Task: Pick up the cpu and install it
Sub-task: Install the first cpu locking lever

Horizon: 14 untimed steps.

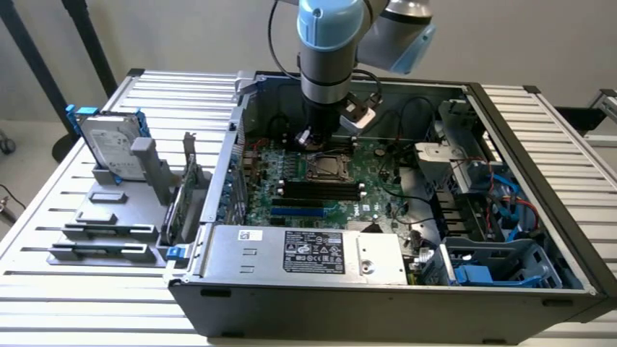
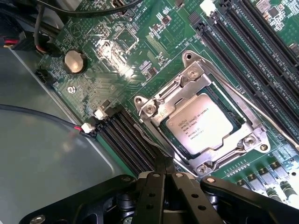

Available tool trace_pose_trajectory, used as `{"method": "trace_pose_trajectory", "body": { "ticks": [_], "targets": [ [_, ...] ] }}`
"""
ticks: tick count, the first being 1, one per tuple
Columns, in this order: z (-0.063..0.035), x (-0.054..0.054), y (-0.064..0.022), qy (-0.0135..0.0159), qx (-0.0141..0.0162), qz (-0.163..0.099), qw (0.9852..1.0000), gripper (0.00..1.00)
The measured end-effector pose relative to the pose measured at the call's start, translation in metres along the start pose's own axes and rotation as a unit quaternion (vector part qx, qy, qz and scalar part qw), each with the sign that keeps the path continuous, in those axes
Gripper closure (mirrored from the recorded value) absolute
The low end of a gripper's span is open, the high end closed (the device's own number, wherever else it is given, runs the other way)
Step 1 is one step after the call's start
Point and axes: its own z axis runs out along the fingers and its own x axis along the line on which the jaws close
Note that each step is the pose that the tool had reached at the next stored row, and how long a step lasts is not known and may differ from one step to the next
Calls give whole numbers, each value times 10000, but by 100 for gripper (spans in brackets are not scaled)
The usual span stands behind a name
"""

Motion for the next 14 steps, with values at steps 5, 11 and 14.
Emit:
{"method": "trace_pose_trajectory", "body": {
  "ticks": [5,11,14],
  "targets": [
    [5,3,5,-1,0,0,10000,89],
    [23,7,17,-1,1,-2,10000,89],
    [30,12,25,-1,1,-3,10000,89]
  ]
}}
